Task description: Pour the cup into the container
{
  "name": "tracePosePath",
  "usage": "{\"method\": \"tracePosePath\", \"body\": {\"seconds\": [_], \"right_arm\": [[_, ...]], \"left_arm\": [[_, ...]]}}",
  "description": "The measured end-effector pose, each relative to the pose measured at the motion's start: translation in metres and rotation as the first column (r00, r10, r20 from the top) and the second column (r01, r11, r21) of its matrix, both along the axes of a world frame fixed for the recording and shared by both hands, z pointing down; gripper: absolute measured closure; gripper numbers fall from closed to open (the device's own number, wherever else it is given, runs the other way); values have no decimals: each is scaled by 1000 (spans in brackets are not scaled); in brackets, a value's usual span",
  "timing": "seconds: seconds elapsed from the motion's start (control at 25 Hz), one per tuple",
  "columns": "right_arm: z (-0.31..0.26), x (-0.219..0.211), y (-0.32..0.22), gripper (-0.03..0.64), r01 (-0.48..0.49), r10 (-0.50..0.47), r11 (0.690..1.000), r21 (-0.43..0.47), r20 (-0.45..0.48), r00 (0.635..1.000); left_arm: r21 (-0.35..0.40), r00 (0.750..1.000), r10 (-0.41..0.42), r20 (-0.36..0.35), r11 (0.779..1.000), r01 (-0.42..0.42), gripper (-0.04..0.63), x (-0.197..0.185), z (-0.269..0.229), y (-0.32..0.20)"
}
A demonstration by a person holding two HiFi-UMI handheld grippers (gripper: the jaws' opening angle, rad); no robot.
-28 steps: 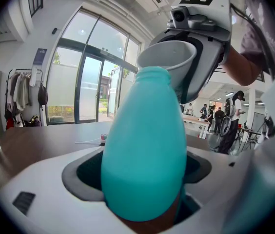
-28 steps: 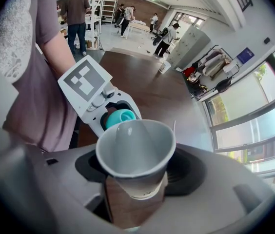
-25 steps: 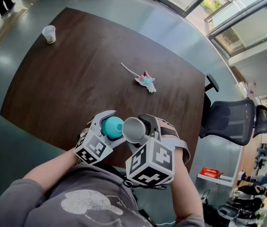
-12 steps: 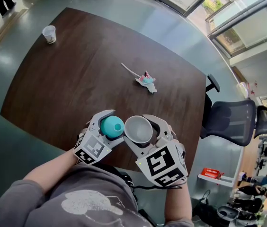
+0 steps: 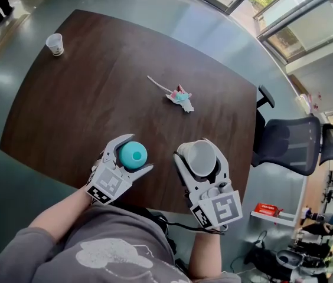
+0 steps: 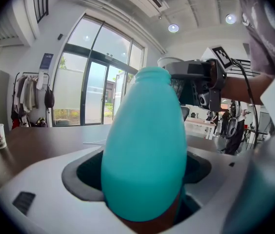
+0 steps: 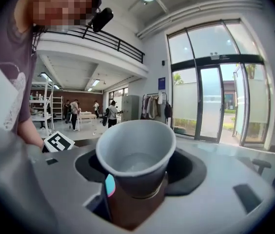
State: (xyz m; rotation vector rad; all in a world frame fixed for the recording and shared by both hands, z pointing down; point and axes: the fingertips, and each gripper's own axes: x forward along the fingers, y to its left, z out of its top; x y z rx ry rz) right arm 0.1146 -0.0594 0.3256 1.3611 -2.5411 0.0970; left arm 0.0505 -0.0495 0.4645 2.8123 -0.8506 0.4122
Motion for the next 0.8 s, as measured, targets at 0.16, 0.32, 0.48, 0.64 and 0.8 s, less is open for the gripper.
{"method": "tracePosePath", "body": {"seconds": [0.16, 0.32, 0.48, 0.64, 0.8], "right_arm": [[27, 8, 9, 328, -56, 55, 998, 16, 9, 998], [57, 13, 12, 328, -113, 112, 993, 24, 42, 993], [81, 12, 13, 328, -126, 126, 992, -7, 44, 991], [94, 11, 15, 328, -143, 144, 990, -20, 47, 989], [103, 5, 14, 328, -139, 140, 990, -30, 57, 988]], "left_arm": [[4, 1000, -24, 10, 1000, 24, 164, -10, -1, -4], [9, 998, -59, 19, 998, 59, 164, -23, -1, -11], [13, 996, -87, 27, 996, 86, 164, -32, 1, -14], [9, 994, -108, 34, 994, 108, 164, -38, 5, -16], [13, 992, -125, 37, 992, 124, 164, -41, 11, -16]]}}
